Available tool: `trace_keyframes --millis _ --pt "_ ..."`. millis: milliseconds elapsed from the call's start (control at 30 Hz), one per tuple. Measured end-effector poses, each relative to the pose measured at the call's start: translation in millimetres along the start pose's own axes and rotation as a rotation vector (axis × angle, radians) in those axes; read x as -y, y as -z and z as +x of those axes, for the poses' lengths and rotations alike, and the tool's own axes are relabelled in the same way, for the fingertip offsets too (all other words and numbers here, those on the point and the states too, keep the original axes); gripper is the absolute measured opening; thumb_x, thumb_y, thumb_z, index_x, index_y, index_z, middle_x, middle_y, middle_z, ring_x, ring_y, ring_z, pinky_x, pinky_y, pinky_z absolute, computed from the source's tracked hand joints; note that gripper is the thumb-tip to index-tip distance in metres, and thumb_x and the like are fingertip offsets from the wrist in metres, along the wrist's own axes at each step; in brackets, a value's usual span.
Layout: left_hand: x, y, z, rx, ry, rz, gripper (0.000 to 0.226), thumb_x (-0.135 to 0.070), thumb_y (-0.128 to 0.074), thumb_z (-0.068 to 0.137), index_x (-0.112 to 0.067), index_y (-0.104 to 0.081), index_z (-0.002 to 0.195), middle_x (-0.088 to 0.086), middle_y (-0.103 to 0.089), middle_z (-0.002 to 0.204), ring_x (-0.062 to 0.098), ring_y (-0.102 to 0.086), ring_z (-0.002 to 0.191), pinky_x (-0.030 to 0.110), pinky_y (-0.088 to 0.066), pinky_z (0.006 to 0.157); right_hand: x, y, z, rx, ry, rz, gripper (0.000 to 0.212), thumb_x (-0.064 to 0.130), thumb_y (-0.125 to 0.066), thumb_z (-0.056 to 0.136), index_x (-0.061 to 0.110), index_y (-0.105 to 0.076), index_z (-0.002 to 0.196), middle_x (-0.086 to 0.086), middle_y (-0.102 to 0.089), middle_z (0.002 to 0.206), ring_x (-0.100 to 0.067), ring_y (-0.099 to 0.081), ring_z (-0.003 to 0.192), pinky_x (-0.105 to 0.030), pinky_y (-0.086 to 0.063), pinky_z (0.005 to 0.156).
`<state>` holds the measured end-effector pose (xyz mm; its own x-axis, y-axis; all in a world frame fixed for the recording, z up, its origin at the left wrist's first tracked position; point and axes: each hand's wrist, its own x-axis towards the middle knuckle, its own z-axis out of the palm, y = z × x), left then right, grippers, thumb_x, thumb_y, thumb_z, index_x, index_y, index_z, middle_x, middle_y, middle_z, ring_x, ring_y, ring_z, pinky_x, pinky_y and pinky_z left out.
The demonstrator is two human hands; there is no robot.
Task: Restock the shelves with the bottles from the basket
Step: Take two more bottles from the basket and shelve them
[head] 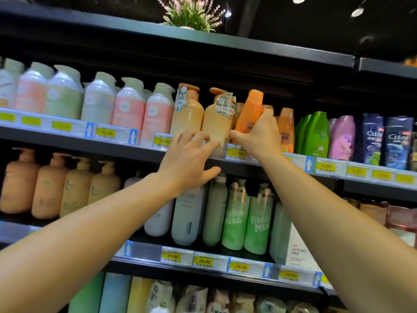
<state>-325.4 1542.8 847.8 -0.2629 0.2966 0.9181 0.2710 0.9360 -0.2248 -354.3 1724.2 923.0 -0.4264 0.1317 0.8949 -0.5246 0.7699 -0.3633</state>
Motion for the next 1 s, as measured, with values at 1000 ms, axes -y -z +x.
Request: trace_keyframes --millis 1000 --pt "0 0 -2 0.03 0.035 -0.019 0.059 -0.052 -0.064 0.082 -0.021 -0.057 0.132 0.005 -0.056 0.129 0.032 -0.044 0.122 0.046 -0.035 0.102 2 14 -1 0.317 -0.136 -0.149 0.068 0.052 -0.072 0.078 0.014 -0.043 0.125 -0.005 -0.059 0.112 -0.029 -0.06 0.101 -0.048 -0.052 0.09"
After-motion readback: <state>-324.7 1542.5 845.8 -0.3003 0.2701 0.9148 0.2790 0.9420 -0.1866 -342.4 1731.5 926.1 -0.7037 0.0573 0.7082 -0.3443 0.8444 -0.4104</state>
